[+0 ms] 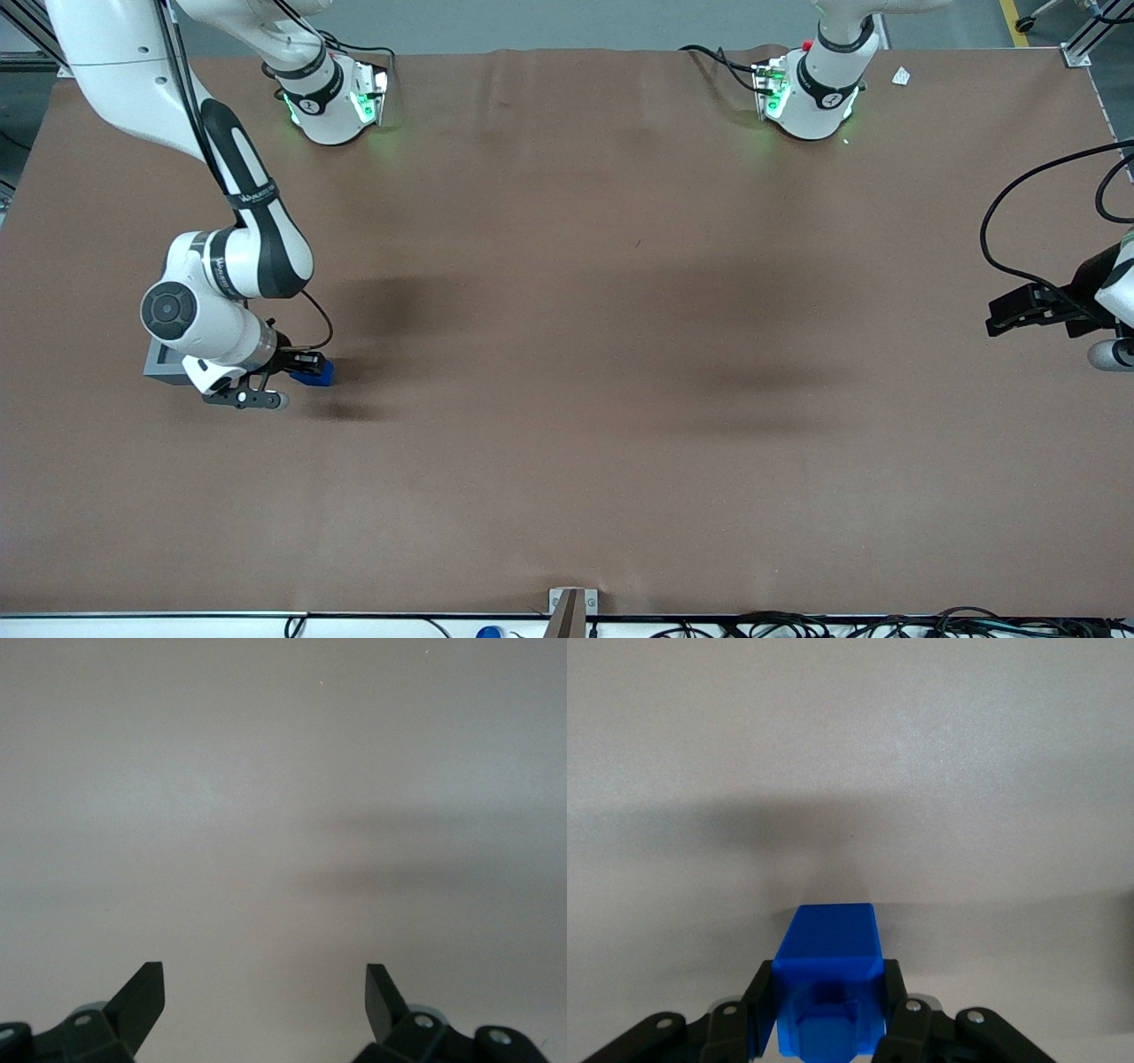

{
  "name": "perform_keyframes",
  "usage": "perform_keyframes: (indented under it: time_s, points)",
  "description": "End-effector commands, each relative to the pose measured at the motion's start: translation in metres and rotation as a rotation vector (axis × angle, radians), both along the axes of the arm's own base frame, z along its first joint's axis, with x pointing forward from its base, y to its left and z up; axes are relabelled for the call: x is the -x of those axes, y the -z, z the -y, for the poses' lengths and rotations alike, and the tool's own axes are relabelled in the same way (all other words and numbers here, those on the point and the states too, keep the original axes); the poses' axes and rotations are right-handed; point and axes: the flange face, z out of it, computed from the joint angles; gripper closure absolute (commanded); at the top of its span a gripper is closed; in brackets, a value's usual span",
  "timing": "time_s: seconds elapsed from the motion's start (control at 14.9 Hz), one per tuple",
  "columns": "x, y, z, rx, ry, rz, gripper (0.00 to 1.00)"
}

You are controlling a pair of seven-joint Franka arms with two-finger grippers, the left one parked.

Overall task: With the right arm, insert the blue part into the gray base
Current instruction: 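Close the right gripper on the blue block, then lift the blue block and carry it over the gray base's opening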

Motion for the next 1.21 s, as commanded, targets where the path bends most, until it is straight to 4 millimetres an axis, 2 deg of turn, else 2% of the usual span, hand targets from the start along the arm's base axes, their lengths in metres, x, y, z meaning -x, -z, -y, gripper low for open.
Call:
perform_keyframes:
  time_s: [0.0, 0.2, 0.4, 0.54, 0.67, 0.8, 0.94, 1.14]
  points:
    - [-0.001, -0.022, 0.001, -0.009, 0.006, -0.016, 0.73]
    - [-0.005, -0.06, 0.01, -0.012, 0.023, -0.012, 0.73]
    - [-0.006, -0.1, 0.04, -0.02, 0.059, -0.018, 0.75]
    - [-0.004, -0.119, 0.051, -0.023, 0.073, 0.002, 0.75]
    - [0.0, -0.132, 0.064, -0.027, 0.063, -0.001, 0.76]
    - [0.003, -0.145, 0.088, -0.03, 0.067, 0.013, 0.77]
    - [0.007, -0.146, 0.114, -0.037, 0.036, 0.003, 0.77]
    - [0.012, -0.148, 0.141, -0.042, -0.018, 0.006, 0.77]
